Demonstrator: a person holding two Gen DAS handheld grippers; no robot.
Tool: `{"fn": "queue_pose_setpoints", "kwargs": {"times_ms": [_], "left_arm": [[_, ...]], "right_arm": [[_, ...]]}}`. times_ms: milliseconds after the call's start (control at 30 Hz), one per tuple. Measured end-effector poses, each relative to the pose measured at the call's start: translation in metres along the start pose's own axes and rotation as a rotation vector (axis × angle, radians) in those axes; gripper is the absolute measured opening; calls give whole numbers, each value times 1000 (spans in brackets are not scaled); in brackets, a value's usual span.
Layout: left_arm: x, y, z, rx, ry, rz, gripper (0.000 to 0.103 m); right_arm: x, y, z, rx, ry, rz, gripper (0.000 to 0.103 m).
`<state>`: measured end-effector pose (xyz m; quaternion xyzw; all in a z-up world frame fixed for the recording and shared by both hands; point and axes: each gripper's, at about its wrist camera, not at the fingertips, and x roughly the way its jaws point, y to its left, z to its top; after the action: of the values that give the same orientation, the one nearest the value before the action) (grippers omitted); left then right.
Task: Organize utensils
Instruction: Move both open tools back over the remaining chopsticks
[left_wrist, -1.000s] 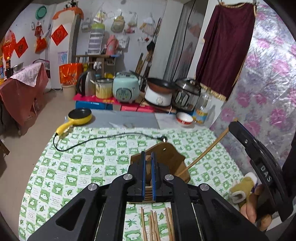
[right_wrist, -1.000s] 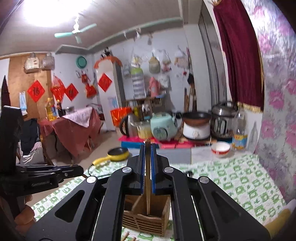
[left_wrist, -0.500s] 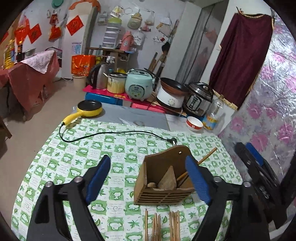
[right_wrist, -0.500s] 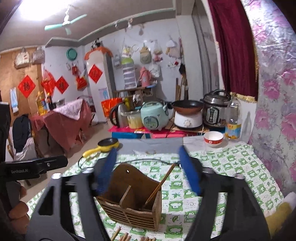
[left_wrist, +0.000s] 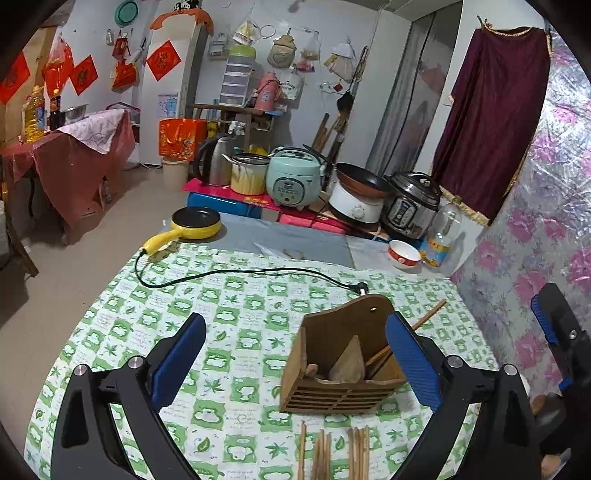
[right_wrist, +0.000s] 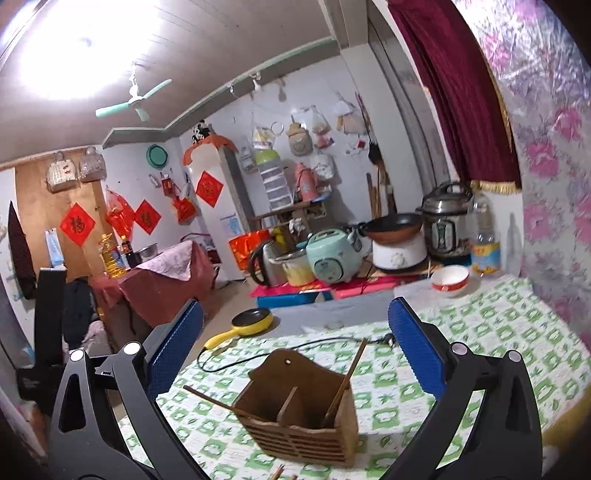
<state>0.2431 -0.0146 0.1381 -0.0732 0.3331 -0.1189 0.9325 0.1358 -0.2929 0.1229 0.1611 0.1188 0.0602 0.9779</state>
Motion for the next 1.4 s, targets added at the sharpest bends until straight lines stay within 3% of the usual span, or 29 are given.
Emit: {"fn": "queue_pose_setpoints", "kwargs": {"times_ms": [100, 267, 400, 500, 667, 733, 800, 867, 967, 1100, 1300, 1400], "left_arm": [[0, -2, -2, 13, -24, 67, 97], [-2, -7, -12, 43, -29, 101, 97], [-4, -1, -50, 87, -43, 124, 97], [5, 9, -87, 116, -1, 119, 97], [28, 27, -146, 165, 151, 143, 97], [32, 30, -161, 186, 192, 149, 97], [27, 33, -174, 199, 202, 135, 97], [23, 35, -184, 215, 212, 125, 97], [17, 38, -198, 233, 232, 90, 97], [14, 39, -210, 250, 276, 25, 97], [2, 33, -233, 360, 295, 8, 97], [-7, 31, -237, 397, 281, -49, 97]], "right_arm": [[3, -2, -2, 18, 26, 7, 97], [1, -1, -9, -8, 75, -26, 97], [-4, -1, -19, -14, 126, -30, 97], [-9, -2, -38, -43, 187, -39, 97], [-28, -23, -112, -114, 268, -142, 97], [-27, -38, -138, -78, 368, -174, 97], [-28, -53, -151, 9, 451, -109, 97], [-33, -61, -159, 68, 480, -79, 97], [-35, -64, -171, 79, 533, -59, 97], [-39, -49, -177, 3, 563, -39, 97], [-54, -16, -202, -246, 597, -31, 97], [-60, -4, -212, -338, 621, -26, 97]]}}
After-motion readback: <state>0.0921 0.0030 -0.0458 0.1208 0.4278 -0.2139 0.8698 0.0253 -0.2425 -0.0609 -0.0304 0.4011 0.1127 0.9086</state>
